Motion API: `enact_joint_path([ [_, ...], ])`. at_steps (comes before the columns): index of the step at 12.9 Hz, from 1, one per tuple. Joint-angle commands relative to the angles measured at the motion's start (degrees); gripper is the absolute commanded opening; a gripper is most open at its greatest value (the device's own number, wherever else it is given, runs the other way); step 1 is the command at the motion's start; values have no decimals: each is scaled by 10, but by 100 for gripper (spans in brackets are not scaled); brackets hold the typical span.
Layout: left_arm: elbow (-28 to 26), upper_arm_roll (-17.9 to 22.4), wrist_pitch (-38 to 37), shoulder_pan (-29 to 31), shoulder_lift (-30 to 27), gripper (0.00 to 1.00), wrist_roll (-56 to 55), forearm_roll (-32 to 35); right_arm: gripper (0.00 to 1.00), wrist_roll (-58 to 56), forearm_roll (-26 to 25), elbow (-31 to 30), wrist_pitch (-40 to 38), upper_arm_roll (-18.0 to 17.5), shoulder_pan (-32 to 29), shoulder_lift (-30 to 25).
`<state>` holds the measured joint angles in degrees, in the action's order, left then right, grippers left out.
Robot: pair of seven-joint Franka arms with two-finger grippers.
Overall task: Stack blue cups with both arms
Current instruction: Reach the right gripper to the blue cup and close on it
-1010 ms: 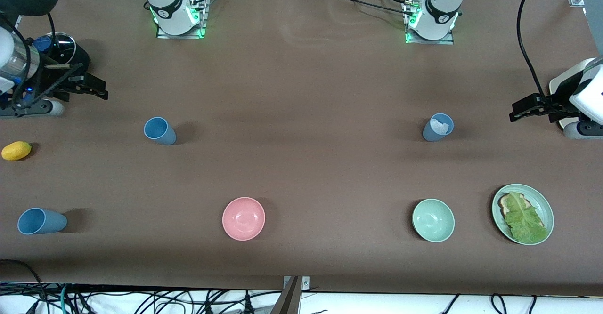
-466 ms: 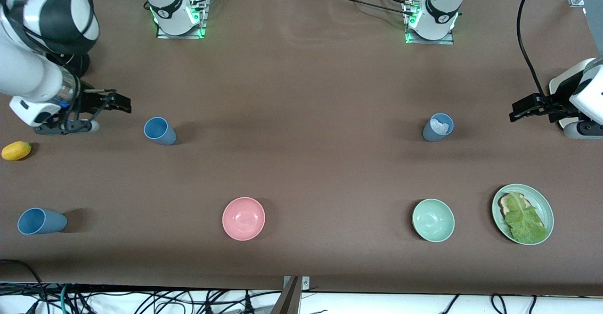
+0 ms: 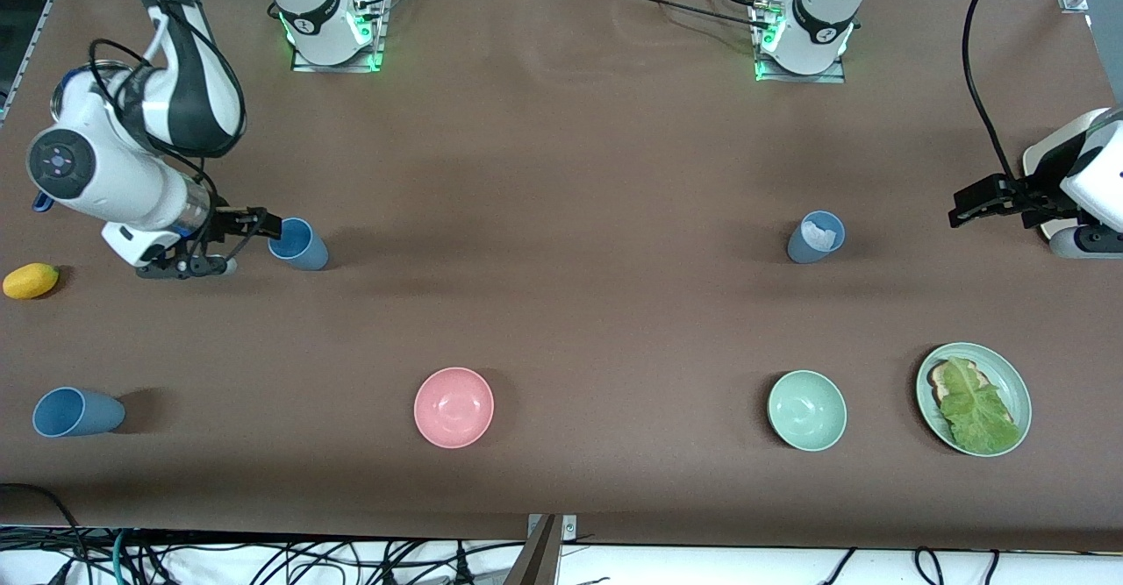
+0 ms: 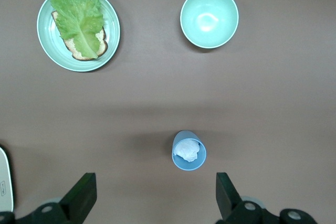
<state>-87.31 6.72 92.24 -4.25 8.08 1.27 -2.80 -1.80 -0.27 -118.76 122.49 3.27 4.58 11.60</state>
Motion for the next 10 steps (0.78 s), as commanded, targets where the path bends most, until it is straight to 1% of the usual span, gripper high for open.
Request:
enact_joint_path([
  [1,5,1,-1,2,-1,100,12,-6,100,0,-9,-29,47,10,-4,6],
  [5,3,-1,-1,-2,4,100,11,-13,100,0,-9,-28,81,15,-4,36],
  [6,1,-12,-3,-14,14,100,13,-15,99,0,-8,-28,88,15,-4,43],
  [7,2,-34,-3,-35,37,100,8,-8,97,1,-8,-28,92,15,-4,50],
  [8,-1,-39,-6,-46,60,100,7,-5,93,3,-7,-28,92,15,-4,55],
  [10,-4,-46,-17,-65,83,100,6,-10,84,6,-4,-29,91,14,-4,62],
])
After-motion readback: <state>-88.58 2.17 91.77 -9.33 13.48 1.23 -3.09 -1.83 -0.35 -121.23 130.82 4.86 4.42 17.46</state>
